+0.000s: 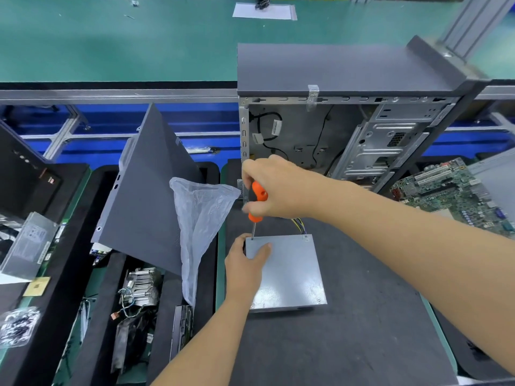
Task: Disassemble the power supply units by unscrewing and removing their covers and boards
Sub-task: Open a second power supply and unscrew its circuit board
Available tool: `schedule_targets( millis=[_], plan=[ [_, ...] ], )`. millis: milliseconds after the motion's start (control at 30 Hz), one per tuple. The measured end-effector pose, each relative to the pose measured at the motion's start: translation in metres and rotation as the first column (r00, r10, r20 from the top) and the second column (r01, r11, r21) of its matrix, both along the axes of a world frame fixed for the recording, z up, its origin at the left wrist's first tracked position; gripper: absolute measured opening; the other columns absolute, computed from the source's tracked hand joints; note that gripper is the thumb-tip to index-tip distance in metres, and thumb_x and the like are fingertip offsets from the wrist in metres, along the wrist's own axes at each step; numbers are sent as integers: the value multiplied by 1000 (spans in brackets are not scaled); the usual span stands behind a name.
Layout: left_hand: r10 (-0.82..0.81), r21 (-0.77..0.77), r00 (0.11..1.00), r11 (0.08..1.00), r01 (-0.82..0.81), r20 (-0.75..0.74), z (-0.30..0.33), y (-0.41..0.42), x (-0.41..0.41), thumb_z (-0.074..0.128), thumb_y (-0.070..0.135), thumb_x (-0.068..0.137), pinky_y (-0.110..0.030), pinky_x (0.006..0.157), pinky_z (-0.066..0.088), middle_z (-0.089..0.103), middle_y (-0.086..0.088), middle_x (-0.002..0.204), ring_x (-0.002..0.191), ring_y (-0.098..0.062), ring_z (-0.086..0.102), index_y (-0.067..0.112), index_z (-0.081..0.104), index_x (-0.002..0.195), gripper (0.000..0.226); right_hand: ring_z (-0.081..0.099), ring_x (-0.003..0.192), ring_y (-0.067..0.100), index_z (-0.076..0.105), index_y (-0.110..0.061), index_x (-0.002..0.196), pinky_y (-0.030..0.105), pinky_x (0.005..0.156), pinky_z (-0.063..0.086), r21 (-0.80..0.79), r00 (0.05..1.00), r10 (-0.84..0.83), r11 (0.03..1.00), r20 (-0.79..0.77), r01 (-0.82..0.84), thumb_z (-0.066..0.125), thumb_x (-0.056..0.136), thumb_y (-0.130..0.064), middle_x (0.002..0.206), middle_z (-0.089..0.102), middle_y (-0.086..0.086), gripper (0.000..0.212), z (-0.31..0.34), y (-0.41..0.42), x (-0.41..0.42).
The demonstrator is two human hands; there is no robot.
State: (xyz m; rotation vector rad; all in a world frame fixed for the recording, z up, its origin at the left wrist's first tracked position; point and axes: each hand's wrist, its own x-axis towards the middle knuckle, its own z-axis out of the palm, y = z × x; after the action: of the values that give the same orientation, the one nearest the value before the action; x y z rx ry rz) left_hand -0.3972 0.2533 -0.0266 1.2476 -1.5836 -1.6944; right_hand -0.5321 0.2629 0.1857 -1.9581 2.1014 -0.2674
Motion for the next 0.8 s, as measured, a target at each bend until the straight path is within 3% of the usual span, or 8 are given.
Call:
schedule_targets(
  millis=[67, 133, 267, 433, 500, 600, 733, 800],
  plan=[
    [-1, 4, 1000, 1000, 1, 10, 0, 0, 0, 80, 39, 81, -18, 66, 51, 69, 6, 100, 82, -6, 67, 36, 60, 109, 34, 45, 64, 16, 42, -20, 80, 31, 51, 29, -2, 967, -52, 999, -250, 53, 41, 78, -85, 71, 48, -4, 65, 3, -2, 4],
    [7, -6, 999, 1000, -7, 36, 1, 0, -1, 79, 41, 81, -21, 72, 52, 67, 7, 104, 89, -5, 64, 37, 59, 111, 36, 41, 53, 16, 42, -16, 65, 29, 48, 23, -25, 898, -123, 992, -422, 124, 16, 79, -87, 63, 45, 0, 77, 8, -7, 8],
    [12, -10, 999, 1000, -12, 40, -1, 0, -2, 79, 42, 81, -37, 88, 55, 64, 7, 110, 103, -17, 61, 38, 58, 109, 35, 38, 55, 19, 38, -15, 64, 29, 50, 25, 64, 897, -107, 987, -428, 148, 30, 97, -66, 69, 38, 2, 61, 11, -13, 9],
    [17, -14, 999, 1000, -16, 51, -1, 0, -3, 79, 42, 81, -36, 79, 55, 64, 5, 106, 97, -20, 60, 38, 58, 108, 34, 43, 63, 19, 41, -21, 94, 30, 51, 30, 186, 951, -22, 979, -309, 83, 50, 94, -49, 77, 39, 0, 29, 14, -12, 4],
    [20, -17, 998, 1000, -19, 55, 0, 0, -3, 79, 42, 81, -37, 79, 55, 64, 6, 105, 98, -20, 60, 40, 58, 106, 33, 51, 78, 25, 41, -24, 100, 34, 61, 38, 225, 970, -1, 973, -244, 57, 55, 92, -41, 86, 46, 0, 23, 15, -11, 0],
    [21, -19, 998, 1000, -20, 52, 2, 0, -2, 79, 44, 80, -33, 70, 52, 63, 9, 102, 91, -19, 58, 42, 58, 103, 31, 40, 91, 26, 41, -28, 102, 37, 74, 34, 255, 962, 22, 966, -272, 50, 59, 90, -40, 102, 45, 1, 25, 16, -11, -3],
    [28, -18, 998, 999, -27, 56, 3, 0, -2, 79, 45, 78, -32, 71, 52, 63, 8, 103, 88, -17, 58, 46, 57, 99, 31, 42, 77, 24, 42, -27, 106, 32, 59, 30, 210, 905, -36, 968, -425, 137, 35, 90, -76, 80, 41, -1, 52, 16, -9, 3],
    [22, -22, 998, 1000, -21, 57, 3, 1, -2, 79, 45, 78, -27, 68, 48, 62, 10, 102, 87, -16, 59, 46, 56, 99, 31, 43, 62, 22, 44, -41, 108, 30, 48, 26, 157, 812, 18, 983, -584, 91, 23, 98, -67, 72, 40, 0, 34, 15, -7, 6]
  ],
)
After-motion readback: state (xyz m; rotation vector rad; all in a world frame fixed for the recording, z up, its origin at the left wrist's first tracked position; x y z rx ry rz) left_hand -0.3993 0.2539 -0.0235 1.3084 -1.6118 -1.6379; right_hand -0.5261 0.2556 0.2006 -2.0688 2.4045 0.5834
